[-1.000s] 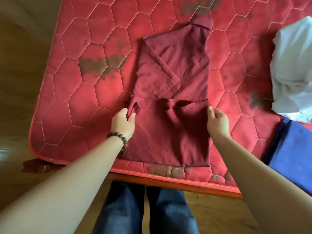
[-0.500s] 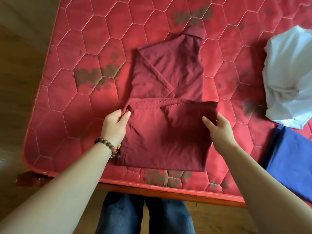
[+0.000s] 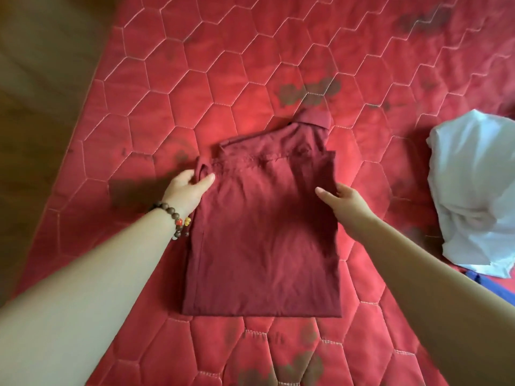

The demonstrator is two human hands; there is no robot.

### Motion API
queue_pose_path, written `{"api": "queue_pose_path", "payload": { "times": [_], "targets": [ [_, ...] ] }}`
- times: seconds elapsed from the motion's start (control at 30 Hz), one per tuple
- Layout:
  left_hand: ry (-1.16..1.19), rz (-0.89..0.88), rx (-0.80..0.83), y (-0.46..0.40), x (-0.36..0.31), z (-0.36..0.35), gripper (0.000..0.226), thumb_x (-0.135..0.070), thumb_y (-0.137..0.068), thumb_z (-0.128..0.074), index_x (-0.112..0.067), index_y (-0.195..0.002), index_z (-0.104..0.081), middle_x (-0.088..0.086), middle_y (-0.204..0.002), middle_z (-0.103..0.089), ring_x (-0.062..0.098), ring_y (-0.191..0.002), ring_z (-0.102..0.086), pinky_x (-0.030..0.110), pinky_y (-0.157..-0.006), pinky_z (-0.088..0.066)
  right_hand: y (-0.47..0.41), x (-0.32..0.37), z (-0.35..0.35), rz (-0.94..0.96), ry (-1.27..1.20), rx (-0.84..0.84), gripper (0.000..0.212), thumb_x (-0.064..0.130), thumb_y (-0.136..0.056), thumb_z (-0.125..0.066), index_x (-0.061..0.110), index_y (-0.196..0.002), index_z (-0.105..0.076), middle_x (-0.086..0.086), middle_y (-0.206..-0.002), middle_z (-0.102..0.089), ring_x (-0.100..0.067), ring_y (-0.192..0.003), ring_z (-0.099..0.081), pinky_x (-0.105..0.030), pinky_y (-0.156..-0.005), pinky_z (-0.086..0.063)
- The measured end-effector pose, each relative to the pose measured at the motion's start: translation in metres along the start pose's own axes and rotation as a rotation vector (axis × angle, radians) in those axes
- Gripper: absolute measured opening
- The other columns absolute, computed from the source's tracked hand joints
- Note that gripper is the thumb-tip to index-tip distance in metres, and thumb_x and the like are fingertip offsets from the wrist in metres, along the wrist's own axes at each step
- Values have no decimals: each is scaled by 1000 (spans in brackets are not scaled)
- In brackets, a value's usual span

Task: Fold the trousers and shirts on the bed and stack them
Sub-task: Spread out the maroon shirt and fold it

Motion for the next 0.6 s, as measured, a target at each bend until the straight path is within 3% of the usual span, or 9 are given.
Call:
{"api": "queue_pose_path", "payload": {
  "times": [0.07,0.17,0.3,0.43,0.5,0.6],
  "targets": [
    [-65,-21,-59,-15,-2,-2,24,-42,-82,-70,-19,-89,-65,-9,-79,-66,8,-71,-58,24,-67,-40,-13,0,4,4,87,-77,12,31,-86,-69,20,-86,-64,-1,-79,-67,-7,-59,-60,-21,-55,-49],
    [-75,-115,-147,-30,-19,5,15,-33,-83,-71,-22,-77,-63,-13,-72,-62,0,-66,-55,11,-57,-37,-24,16,6,78,53,-139,4,24,-87,-68,23,-84,-66,2,-81,-71,-14,-71,-66,-31,-68,-56],
    [-51,-224,-218,-39,-36,17,23,-31,-86,-68,-13,-73,-64,-4,-67,-63,4,-60,-53,8,-53,-37,-21,39,13,214,0,-243,8,18,-89,-64,15,-82,-67,3,-71,-65,-11,-64,-55,-30,-58,-47],
    [37,-278,-248,-49,-59,29,8,-31,-88,-65,-25,-83,-68,-18,-73,-64,-12,-66,-57,0,-58,-35,-26,61,22,258,-36,-274,10,20,-89,-63,13,-84,-66,-4,-72,-60,-15,-65,-50,-33,-59,-42],
    [43,-293,-285,-59,-73,34,11,-31,-89,-64,-22,-85,-68,-16,-73,-62,-6,-65,-55,1,-58,-35,-36,75,24,284,-61,-286,9,21,-89,-63,15,-82,-66,-5,-73,-60,-16,-67,-49,-35,-62,-42],
    [-36,-280,-294,-76,-80,27,34,-32,-92,-60,-5,-72,-58,-2,-60,-50,10,-53,-41,8,-48,-32,-56,84,22,282,0,-312,9,21,-89,-63,18,-80,-65,1,-70,-59,-10,-63,-48,-30,-59,-41]
  ]
}}
Point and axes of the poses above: each hand's wrist, its own y-axis away from the middle knuckle, its own z-axis out of the back of the hand, x = y × z, the point moved 10 cm from there along -y, towards the middle knuckle
